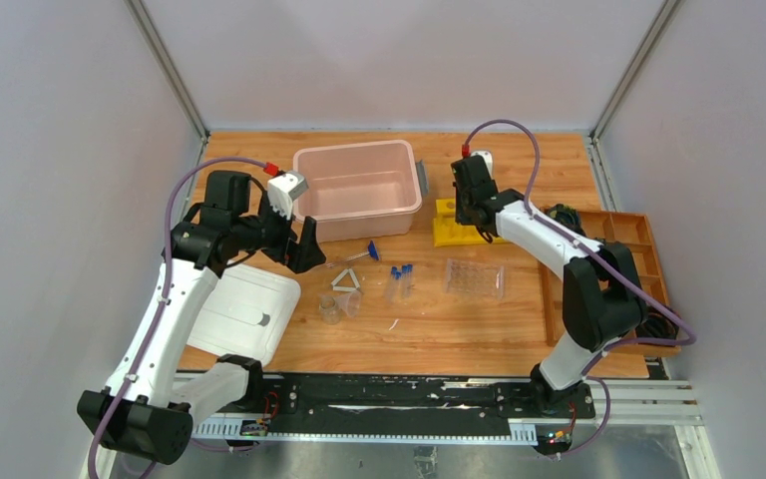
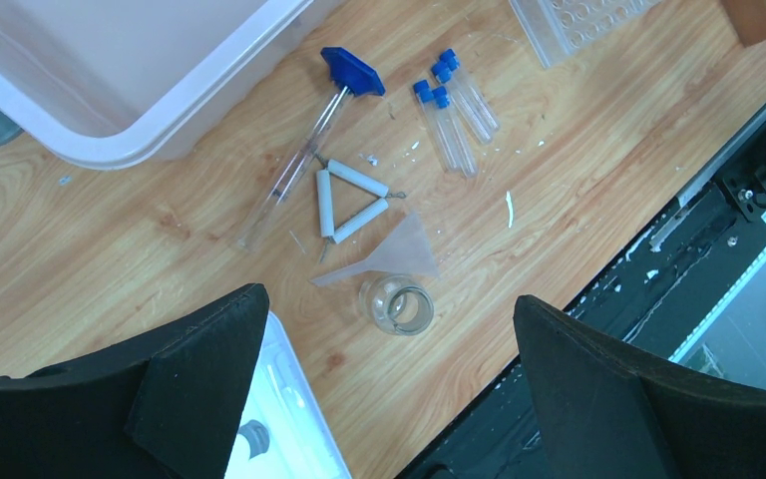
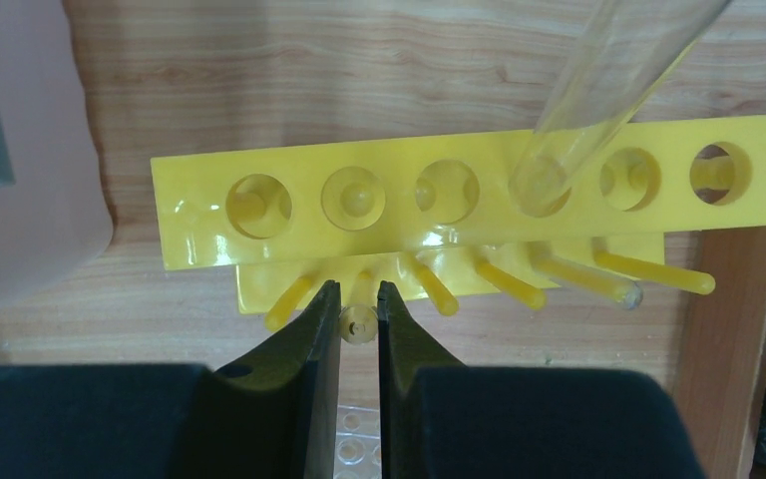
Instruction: Organize the chemistry lab equipment
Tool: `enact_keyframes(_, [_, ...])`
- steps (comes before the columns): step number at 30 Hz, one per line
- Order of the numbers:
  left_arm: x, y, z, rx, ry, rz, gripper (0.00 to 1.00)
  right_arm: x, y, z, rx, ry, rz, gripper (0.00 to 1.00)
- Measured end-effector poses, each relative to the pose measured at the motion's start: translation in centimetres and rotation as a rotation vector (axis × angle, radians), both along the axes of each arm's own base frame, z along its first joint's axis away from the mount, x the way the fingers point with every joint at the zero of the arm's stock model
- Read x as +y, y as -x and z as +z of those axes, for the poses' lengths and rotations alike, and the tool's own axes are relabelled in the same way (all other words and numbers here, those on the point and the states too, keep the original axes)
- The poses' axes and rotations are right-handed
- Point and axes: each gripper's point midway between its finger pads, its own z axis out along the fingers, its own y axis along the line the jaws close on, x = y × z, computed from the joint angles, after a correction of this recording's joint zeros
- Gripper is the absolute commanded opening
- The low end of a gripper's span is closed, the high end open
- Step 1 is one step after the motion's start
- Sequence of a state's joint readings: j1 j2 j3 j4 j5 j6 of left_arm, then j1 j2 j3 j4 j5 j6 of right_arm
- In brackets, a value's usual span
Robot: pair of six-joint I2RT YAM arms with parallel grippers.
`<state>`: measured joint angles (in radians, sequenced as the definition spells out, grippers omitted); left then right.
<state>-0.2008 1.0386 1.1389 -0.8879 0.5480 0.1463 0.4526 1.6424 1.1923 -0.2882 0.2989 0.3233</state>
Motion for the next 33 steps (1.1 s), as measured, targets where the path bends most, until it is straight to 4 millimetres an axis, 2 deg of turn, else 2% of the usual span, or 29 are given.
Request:
enact_keyframes(9, [0.0, 0.0, 0.0, -0.002, -0.002, -0.002, 1.00, -0.4, -0.9, 0.0, -0.014, -0.006, -0.058, 0.01])
enact_keyframes(14, [0.0, 0.0, 0.0, -0.002, -0.002, -0.002, 1.00, -0.2, -1.1, -0.4, -0.003, -0.017, -0.075, 0.36])
enact_keyframes(18, [0.1, 0.0, 0.0, -0.003, -0.004, -0.001, 1.00, -0.2, -0.9, -0.2, 0.000, -0.032, -0.084, 0.53])
enact_keyframes(21, [0.1, 0.0, 0.0, -0.007, -0.007, -0.001, 1.00, 0.0, -0.5, 1.1, -0.018, -0.052, -0.084, 0.58])
enact_keyframes(24, [0.2, -0.1, 0.0, -0.008, -0.009, 0.002, 1.00, 0.5, 0.3, 3.7, -0.069, -0.079, -0.079, 0.56])
enact_keyframes(26, [0.2, -0.1, 0.0, -0.010, -0.010, 0.003, 1.00, 1.7, 1.1, 5.6, -0.106, -0.104, -0.051, 0.53])
enact_keyframes(29, [0.3, -0.1, 0.1, -0.014, -0.013, 0.007, 1.00, 5.0, 2.9, 7.2, -0.131, -0.160, 0.028, 0.52])
enact_keyframes(31, [0.3, -0.1, 0.2, -0.019, -0.015, 0.010, 1.00, 7.9, 4.7, 7.0, -0.107, -0.198, 0.103, 0.50])
enact_keyframes(33, [0.4, 0.0, 0.2, -0.024, -0.016, 0.013, 1.00, 10.4, 6.5, 5.7, -0.059, -0.219, 0.166, 0.47])
